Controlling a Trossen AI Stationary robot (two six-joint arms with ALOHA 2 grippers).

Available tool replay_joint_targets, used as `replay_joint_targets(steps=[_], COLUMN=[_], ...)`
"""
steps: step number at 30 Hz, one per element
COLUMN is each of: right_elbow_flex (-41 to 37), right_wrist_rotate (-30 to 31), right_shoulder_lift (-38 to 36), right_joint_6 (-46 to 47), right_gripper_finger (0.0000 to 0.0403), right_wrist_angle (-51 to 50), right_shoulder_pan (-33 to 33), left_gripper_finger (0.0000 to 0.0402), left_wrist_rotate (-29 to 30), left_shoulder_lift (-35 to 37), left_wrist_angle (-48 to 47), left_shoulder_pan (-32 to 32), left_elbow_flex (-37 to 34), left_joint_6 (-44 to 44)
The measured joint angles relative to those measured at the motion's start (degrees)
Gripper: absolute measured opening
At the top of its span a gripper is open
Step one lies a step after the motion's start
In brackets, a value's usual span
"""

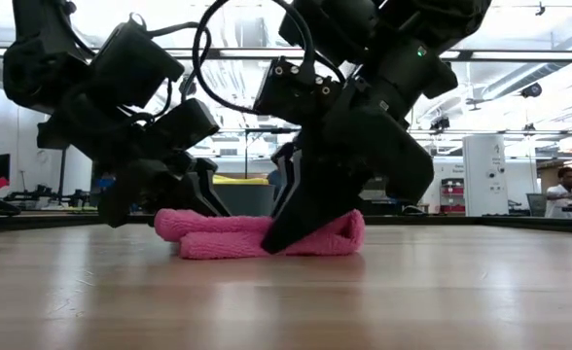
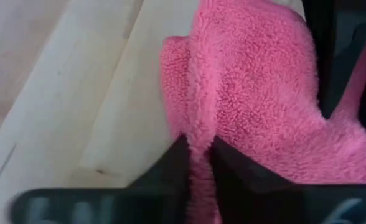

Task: Fold microfiber towels
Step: Fold the pink towel

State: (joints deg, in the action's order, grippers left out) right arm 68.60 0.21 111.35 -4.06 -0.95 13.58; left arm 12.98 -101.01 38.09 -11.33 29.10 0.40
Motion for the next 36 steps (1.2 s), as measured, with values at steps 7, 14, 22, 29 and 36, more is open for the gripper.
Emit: replay_joint_targets(steps=[7,14,22,29,36], right_elbow_flex=[1.5,4.6,6.2,6.0,6.0], right_wrist_rotate=[1.5,1.4,-2.4,-4.3,-9.8], right_shoulder_lift=[-2.8,-3.9,-3.5,-3.5,-3.5], right_joint_6=[-1.1,-1.2,3.4,3.5,5.5], right_gripper_finger=[0.0013,0.0013,0.0013,0.0012,0.0012], right_wrist_angle=[-1.8,-4.5,-10.3,-10.5,-10.7], right_shoulder_pan=[0.0,-1.0,-6.8,-7.4,-7.4], left_gripper_finger=[0.0089,0.0089,0.0089,0.0089,0.0089], left_wrist_rotate=[-0.8,-3.4,-4.9,-0.3,4.7], left_shoulder_lift=[0.0,0.0,0.0,2.3,8.2], left_wrist_angle=[0.0,-0.1,-0.1,-2.7,-12.3], left_shoulder_pan=[-0.6,-2.3,-3.4,-3.4,-3.4], left_elbow_flex=[0.1,0.9,0.9,0.7,0.4], left_joint_6=[-0.1,0.0,-0.1,-1.5,-1.5])
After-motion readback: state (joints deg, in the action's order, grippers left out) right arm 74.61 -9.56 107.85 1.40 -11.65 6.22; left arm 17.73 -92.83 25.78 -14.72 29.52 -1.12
